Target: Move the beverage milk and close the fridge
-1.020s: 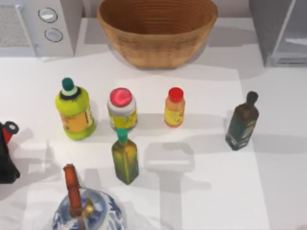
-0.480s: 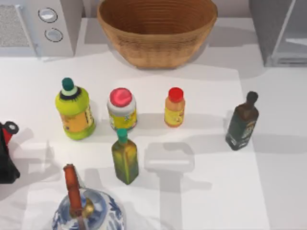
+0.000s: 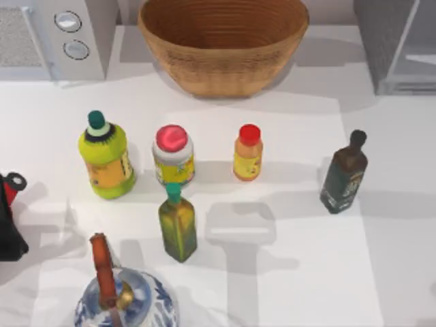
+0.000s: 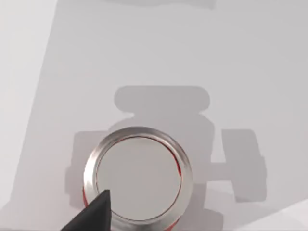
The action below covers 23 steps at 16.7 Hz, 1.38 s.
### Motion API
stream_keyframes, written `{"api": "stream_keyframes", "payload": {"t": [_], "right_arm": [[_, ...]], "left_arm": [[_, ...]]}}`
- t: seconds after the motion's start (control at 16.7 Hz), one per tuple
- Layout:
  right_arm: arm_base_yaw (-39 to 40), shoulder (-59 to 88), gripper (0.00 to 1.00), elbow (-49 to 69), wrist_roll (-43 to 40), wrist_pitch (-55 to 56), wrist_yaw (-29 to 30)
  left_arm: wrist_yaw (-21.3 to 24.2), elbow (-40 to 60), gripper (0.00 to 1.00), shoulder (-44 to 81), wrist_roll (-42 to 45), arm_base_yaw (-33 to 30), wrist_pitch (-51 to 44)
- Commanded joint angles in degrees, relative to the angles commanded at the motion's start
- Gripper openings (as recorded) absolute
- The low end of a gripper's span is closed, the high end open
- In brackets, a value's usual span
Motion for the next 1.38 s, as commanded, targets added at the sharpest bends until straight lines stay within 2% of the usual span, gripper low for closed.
{"api": "stream_keyframes", "payload": {"t": [0.24,0.96,1.2,1.38], "right_arm": [[-16.1,18.0,1.0,5.9,-17.8,-0.2,-8.3],[-72.2,80.6,1.0,26.4,-79.8,-0.7,-37.4],[-85.3,95.2,1.0,31.2,-94.4,-0.7,-44.2],[-90.7,101.2,1.0,33.2,-100.3,-0.7,-47.1]], "left_arm": [[0.0,0.0,1.0,0.0,0.0,0.0,0.0],[0.0,0.0,1.0,0.0,0.0,0.0,0.0],[0.0,0.0,1.0,0.0,0.0,0.0,0.0],[0.0,0.0,1.0,0.0,0.0,0.0,0.0]]}}
